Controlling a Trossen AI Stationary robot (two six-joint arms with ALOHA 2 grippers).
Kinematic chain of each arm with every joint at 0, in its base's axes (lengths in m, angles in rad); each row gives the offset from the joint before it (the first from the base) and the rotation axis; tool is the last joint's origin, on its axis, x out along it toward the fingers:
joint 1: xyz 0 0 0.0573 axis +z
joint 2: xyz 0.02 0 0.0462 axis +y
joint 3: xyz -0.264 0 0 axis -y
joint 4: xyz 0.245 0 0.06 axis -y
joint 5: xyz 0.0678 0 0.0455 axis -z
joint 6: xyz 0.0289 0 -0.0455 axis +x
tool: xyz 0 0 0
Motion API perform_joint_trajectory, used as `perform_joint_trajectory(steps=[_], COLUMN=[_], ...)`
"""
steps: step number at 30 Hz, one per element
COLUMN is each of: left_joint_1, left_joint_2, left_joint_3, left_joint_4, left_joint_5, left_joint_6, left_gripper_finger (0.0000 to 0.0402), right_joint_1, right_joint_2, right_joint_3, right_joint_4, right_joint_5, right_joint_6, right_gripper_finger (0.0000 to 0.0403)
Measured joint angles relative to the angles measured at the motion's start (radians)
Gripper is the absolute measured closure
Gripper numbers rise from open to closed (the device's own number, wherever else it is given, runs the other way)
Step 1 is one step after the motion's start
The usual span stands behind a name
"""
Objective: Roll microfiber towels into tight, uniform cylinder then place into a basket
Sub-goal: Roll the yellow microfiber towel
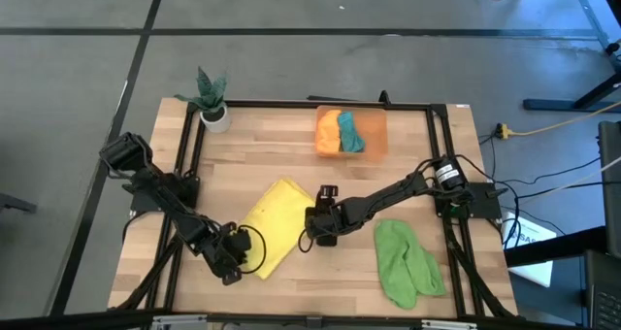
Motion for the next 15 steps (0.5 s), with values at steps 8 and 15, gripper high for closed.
perform_joint_trajectory(steps=[8,15], left_joint_1=[0.003,0.002], left_joint_2=[0.012,-0.014], left_joint_3=[0.015,0.101], left_joint_4=[0.037,-0.048], left_joint_5=[0.005,0.01], left_joint_6=[0.077,0.205], left_gripper_finger=[0.0325,0.0325], right_joint_1=[0.0,0.023], right_joint_2=[-0.005,-0.024], right_joint_3=[0.0,0.091], right_joint_4=[-0.006,-0.098], right_joint_5=[0.047,0.043], right_joint_6=[-0.017,-0.013], right_gripper_finger=[0.0257,0.0257])
